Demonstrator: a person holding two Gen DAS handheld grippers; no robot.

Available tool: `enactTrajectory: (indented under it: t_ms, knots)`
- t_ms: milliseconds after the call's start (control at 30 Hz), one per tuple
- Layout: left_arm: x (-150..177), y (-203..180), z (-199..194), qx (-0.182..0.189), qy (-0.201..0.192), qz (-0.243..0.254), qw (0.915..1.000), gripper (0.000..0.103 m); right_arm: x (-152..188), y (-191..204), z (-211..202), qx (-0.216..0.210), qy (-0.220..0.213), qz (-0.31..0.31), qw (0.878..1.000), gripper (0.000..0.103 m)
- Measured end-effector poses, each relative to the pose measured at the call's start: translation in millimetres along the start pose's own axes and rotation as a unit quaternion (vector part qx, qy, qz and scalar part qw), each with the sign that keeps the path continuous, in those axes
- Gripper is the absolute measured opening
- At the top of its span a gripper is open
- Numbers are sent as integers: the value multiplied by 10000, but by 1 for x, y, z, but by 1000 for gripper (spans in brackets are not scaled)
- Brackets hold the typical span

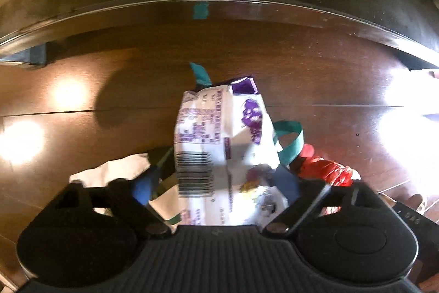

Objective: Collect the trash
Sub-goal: 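Lower left tool onto white snack bag while right tool reaches yellow juice box, then close left tool on snack bag while right tool grips juice box, lift both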

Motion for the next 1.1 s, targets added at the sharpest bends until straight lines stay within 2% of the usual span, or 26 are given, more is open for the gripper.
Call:
enactTrajectory:
  t_ms: [67,267,300,333,367,433,467,633,767,933,1100]
  knots:
    - [-1,-3,1,19,20,45,10000,68,1,0,0,8,-63,-86,9999,78]
    - [0,-10,1,69,-38,179,9998,55,6,3,-8,46,-260,-304,9992,74]
    - [0,-10,-1,92,-70,192,9997,53,6,4,-9,40,-266,-331,9991,69]
    - [1,-10,-2,115,-85,203,9997,50,6,5,-10,93,-282,-367,9989,56]
    - [1,-9,-3,134,-88,226,9996,44,5,5,-11,99,-269,-367,9989,56]
    - [3,-9,-4,127,-95,270,9995,40,5,8,-13,96,-261,-418,9987,56]
    - [3,-10,-5,134,-126,295,9994,34,6,10,-14,99,-251,-473,9985,56]
    - [8,-12,-11,125,-161,423,9989,30,15,23,-23,320,-478,-1053,9928,55]
    - [14,-14,-22,19,-165,670,9976,29,27,35,-43,311,-667,-1459,9866,53]
    - [30,-23,-51,-98,-228,883,9958,29,47,45,-89,209,-820,-1847,9791,51]
    - [50,-32,-93,-195,-434,963,9942,29,68,50,-152,-219,-1239,-2280,9655,51]
Point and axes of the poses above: each gripper's, at about its wrist camera, not at the fingertips, and z roughly the way its jaws point, y to its left, x to its underside, the point moved 1 cm from there along z, roughly the way its jaws point, and after that the axes turned 15 degrees about z, right-handed, at the moved point
